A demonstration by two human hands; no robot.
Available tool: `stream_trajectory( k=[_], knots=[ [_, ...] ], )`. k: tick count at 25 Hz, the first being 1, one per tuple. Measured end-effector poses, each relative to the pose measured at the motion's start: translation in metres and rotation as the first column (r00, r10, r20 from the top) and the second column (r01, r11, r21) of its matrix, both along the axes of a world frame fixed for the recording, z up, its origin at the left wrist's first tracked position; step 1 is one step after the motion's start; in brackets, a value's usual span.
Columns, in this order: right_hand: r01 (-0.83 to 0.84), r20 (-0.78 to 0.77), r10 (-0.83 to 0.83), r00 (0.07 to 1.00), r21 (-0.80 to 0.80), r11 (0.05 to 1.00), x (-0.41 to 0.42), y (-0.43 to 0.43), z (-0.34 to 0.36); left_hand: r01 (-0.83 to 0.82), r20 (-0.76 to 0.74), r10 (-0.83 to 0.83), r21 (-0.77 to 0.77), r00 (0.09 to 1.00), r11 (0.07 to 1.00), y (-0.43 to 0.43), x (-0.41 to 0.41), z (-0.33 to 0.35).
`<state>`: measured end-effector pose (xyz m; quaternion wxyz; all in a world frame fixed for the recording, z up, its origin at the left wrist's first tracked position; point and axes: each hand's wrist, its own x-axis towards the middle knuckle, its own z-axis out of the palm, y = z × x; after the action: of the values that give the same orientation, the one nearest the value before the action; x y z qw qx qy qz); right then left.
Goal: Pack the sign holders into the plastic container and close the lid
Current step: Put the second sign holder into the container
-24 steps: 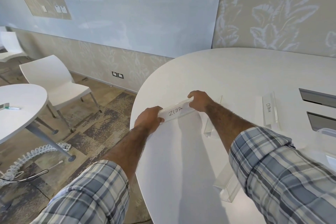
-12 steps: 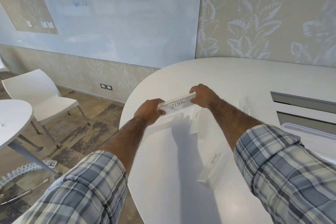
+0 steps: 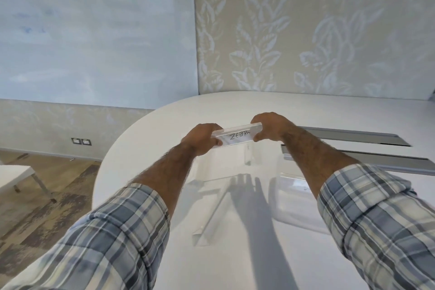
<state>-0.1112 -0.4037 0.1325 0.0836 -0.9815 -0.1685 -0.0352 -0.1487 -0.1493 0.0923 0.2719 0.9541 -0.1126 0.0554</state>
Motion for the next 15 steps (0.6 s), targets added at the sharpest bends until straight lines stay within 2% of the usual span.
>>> stream_trajectory(
  k=[4,8,15],
  knots=[
    [0.092,-0.001,-0.092,0.996,-0.025,0.995,-0.026,-0.073,0.006,0.113,-0.001,-0.113,0.006,0.994,0.994,-0.071,0.004,0.010],
    [0.139,0.028,-0.137,0.990,-0.134,0.981,-0.050,-0.124,0.002,0.206,0.012,-0.206,0.015,0.978,0.978,-0.130,0.004,0.012],
    [0.173,0.049,-0.167,0.985,-0.204,0.964,-0.074,-0.183,-0.018,0.284,-0.030,-0.282,0.041,0.959,0.958,-0.196,0.001,-0.003]
  ],
)
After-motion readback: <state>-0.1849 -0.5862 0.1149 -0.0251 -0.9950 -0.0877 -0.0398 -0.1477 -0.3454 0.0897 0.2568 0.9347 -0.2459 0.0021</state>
